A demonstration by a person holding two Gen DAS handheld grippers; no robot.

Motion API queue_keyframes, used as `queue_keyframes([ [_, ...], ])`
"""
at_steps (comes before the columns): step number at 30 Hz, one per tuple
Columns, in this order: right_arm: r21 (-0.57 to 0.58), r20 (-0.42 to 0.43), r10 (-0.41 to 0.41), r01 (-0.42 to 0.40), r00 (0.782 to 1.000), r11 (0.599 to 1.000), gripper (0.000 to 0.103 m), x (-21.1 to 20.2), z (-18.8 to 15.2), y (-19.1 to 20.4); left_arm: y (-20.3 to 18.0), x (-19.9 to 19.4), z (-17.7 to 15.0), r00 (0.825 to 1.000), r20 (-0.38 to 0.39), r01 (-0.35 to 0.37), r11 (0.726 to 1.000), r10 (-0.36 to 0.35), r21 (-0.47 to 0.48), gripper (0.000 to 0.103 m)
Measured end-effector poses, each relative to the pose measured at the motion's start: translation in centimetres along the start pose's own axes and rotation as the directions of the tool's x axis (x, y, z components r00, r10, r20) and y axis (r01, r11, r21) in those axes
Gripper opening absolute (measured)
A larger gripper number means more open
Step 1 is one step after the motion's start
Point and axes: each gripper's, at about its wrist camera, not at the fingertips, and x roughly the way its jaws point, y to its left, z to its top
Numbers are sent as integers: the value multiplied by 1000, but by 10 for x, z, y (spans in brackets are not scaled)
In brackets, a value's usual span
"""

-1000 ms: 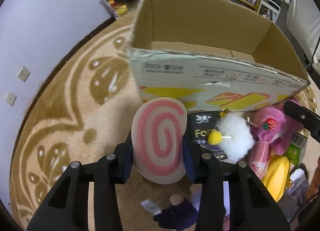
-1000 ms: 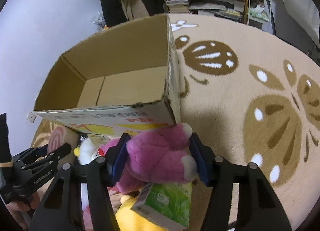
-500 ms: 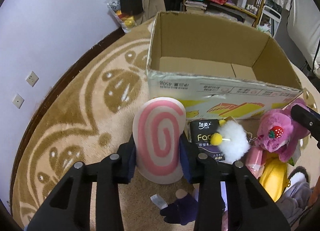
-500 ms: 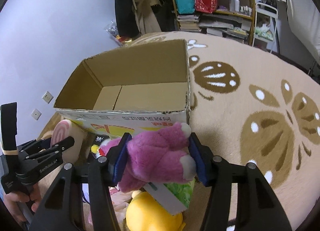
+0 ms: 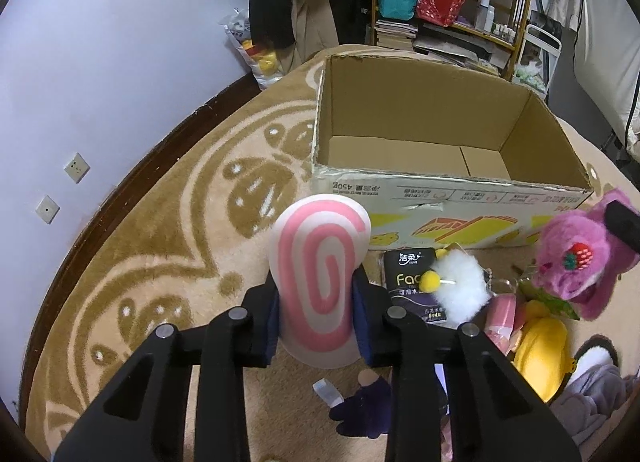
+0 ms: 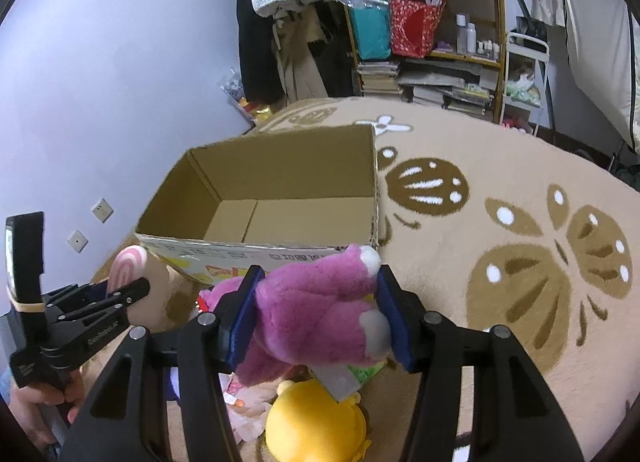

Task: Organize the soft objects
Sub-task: 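Close the left tool on the swirl cushion while the right tool grips the pink bear, then carry the pink bear into the box with the right tool and release it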

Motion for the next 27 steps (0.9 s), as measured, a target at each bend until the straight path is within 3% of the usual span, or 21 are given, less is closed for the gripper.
queue_keyframes([
  [11, 3, 68, 18, -18, 998, 1000, 59, -30, 6, 0, -4, -32, 0, 996, 90, -27, 999, 24, 30, 27],
  [19, -9, 129, 43, -42, 991, 999, 59, -45, 17, 5, -13, -72, 8, 974, 221, -78, 994, 59, 76, 27],
  [27, -14, 165, 57, -55, 985, 998, 59, -42, 34, 9, -17, -81, 30, 971, 238, -42, 995, 21, 86, 27],
])
